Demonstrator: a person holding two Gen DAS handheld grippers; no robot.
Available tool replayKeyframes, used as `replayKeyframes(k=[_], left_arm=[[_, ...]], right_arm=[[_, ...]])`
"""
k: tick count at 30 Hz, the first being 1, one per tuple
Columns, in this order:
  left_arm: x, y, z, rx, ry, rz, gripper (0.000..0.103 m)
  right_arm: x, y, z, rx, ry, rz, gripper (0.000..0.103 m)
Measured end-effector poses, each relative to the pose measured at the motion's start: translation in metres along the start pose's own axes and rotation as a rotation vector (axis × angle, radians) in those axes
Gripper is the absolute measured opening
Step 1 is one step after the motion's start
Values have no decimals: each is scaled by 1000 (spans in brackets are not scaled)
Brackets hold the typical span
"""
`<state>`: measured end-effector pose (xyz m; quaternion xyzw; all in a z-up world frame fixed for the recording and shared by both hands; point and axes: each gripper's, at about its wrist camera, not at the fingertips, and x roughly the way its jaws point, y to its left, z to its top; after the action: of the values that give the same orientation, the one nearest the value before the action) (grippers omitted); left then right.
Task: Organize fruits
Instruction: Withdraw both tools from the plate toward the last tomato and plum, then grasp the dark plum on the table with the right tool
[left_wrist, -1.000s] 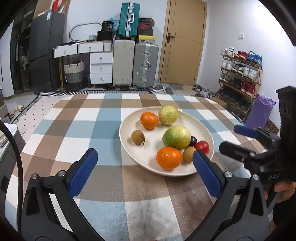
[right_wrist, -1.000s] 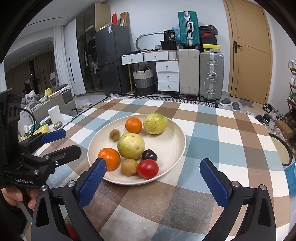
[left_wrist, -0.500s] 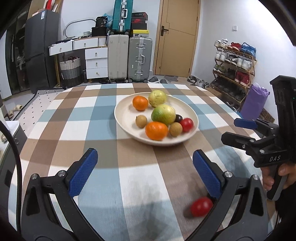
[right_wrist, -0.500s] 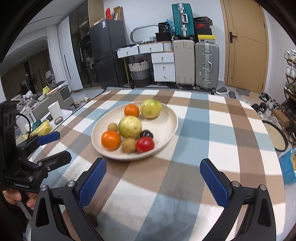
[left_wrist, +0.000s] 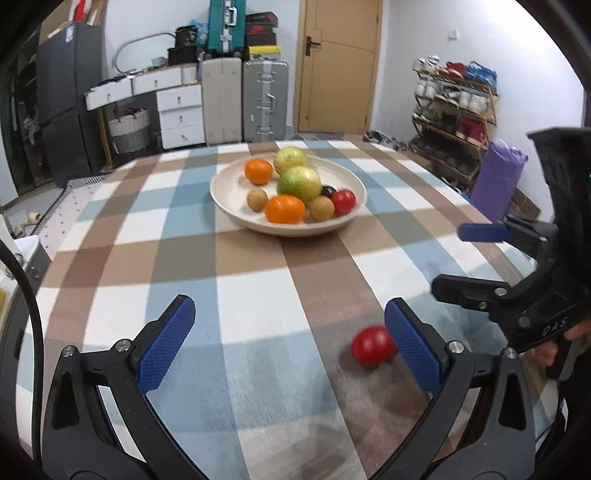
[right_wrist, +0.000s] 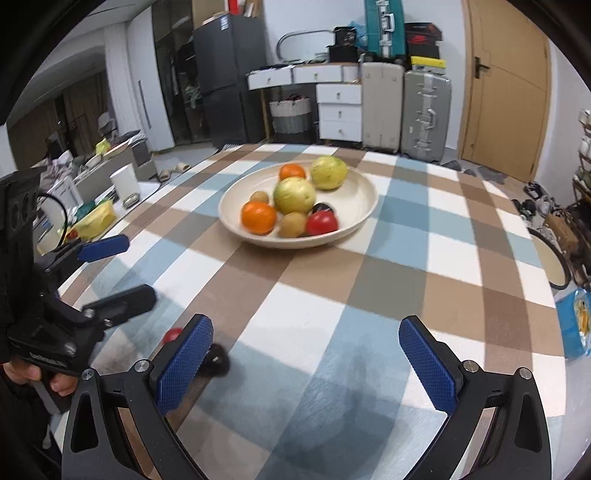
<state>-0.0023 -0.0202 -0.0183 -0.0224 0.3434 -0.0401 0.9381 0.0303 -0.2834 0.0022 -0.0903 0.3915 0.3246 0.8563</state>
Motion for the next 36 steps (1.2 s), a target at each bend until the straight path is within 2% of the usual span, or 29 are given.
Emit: replayKeyframes(k=[9, 15, 20, 26, 28, 32, 34, 36], left_arm=[[-1, 4, -4, -24, 22, -34, 103], [3, 12, -3, -63, 39, -37, 103], [4, 13, -3, -65, 43, -38, 103], [11, 9, -6, -39, 85, -65, 103], [13, 9, -6, -41, 95, -65, 103], [15, 12, -7, -63, 102, -67, 103], [16, 13, -7, -70, 107, -75, 103], [16, 13, -7, -74, 113, -83, 103]], right_arm=[[15, 22, -9, -122, 95, 33, 103], [27, 31, -16, -156, 139, 17, 103], [34, 32, -18, -165, 155, -32, 103], [37, 34, -18, -166, 154, -23, 102], [37, 36, -17, -171, 148, -10, 97], [36, 37, -17, -168, 144, 48, 76], [35, 39, -16, -172, 136, 55, 71], [35, 41, -16, -176, 130, 66, 62]])
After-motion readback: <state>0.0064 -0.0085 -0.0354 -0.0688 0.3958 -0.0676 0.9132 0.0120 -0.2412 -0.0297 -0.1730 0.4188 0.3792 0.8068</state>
